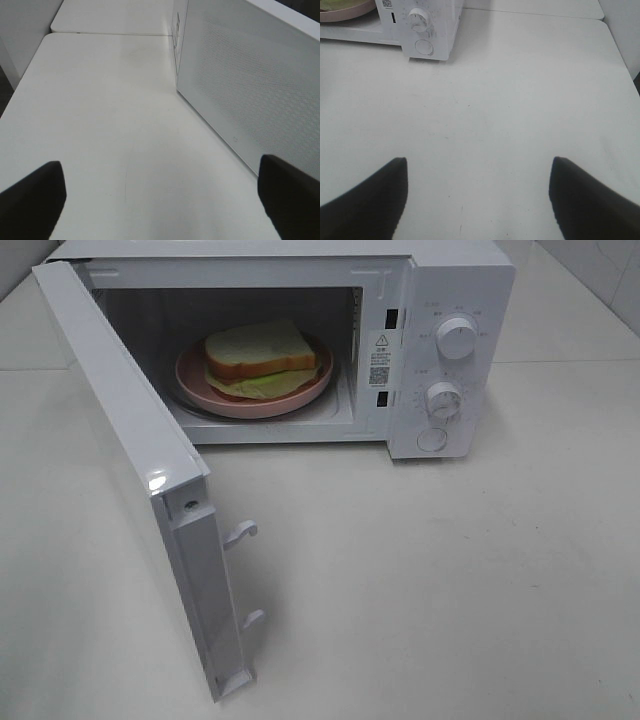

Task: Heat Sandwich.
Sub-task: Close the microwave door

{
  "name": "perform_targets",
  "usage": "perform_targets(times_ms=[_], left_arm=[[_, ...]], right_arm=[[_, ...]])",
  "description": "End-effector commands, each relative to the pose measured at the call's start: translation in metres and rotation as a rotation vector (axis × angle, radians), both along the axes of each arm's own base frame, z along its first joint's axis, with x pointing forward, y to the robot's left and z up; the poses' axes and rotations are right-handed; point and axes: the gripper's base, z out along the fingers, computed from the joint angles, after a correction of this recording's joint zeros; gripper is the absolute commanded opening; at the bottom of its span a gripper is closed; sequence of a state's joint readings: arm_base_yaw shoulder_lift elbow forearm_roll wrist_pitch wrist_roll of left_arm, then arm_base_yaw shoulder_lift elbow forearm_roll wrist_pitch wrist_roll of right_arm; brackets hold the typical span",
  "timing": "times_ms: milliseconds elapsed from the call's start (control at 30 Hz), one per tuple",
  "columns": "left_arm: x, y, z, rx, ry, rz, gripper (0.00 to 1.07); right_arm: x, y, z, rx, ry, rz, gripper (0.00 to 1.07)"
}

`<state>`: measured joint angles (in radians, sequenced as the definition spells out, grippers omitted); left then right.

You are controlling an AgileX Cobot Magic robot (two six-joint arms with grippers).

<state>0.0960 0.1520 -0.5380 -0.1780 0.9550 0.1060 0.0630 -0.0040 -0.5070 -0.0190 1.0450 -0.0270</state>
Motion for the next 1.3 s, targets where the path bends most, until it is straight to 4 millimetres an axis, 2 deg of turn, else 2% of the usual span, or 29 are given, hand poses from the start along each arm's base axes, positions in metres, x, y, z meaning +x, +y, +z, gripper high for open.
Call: perform_targets(times_ms=[33,133,167,200,300,333,367,433,467,500,533,600,933,1033,1300], left_arm=[[0.008,0.001,0.004,-0.012,-0.01,0.004,0.96],[0.025,0.003,0.004,-0.023,0.016,0.017,0.83],[0.025,0.003,0.004,-0.023,0.016,0.017,0.83],[0.031,0.004,0.003,-0.026,0.022,0.021,0.72],[0.038,0.005,-0.003,-0.029,0.039,0.027,0.53],[0.038,0.005,-0.003,-0.029,0.039,0.027,0.53],[0.041,0.005,-0.009,-0.031,0.053,0.031,0.39],[0.045,0.006,-0.015,-0.033,0.051,0.037,0.26],[0.047,0.007,-0.019,-0.033,0.048,0.042,0.2],[0.047,0.007,-0.019,-0.033,0.048,0.042,0.2],[0.052,0.008,-0.022,-0.033,0.024,0.051,0.11],[0.056,0.009,-0.028,-0.032,0.006,0.061,0.01],[0.083,0.018,-0.061,-0.007,-0.127,0.132,0.0],[0.088,0.02,-0.062,0.003,-0.153,0.142,0.0],[0.116,0.027,-0.066,0.036,-0.192,0.178,0.0]], right_arm=[[-0.003,0.0,0.0,0.01,-0.03,-0.007,0.76],[-0.003,0.0,0.0,0.01,-0.03,-0.007,0.76],[-0.003,0.0,0.0,0.01,-0.03,-0.007,0.76],[-0.003,0.0,0.0,0.01,-0.03,-0.007,0.76],[-0.003,0.0,0.0,0.01,-0.03,-0.007,0.76],[-0.003,0.0,0.0,0.01,-0.03,-0.007,0.76],[-0.003,0.0,0.0,0.01,-0.03,-0.007,0.76],[-0.003,0.0,0.0,0.01,-0.03,-0.007,0.76],[-0.003,0.0,0.0,0.01,-0.03,-0.007,0.76],[-0.003,0.0,0.0,0.01,-0.03,-0.007,0.76],[-0.003,0.0,0.0,0.01,-0.03,-0.007,0.76],[-0.003,0.0,0.0,0.01,-0.03,-0.007,0.76],[-0.003,0.0,0.0,0.01,-0.03,-0.007,0.76],[-0.003,0.0,0.0,0.01,-0.03,-0.007,0.76],[-0.003,0.0,0.0,0.01,-0.03,-0.007,0.76]])
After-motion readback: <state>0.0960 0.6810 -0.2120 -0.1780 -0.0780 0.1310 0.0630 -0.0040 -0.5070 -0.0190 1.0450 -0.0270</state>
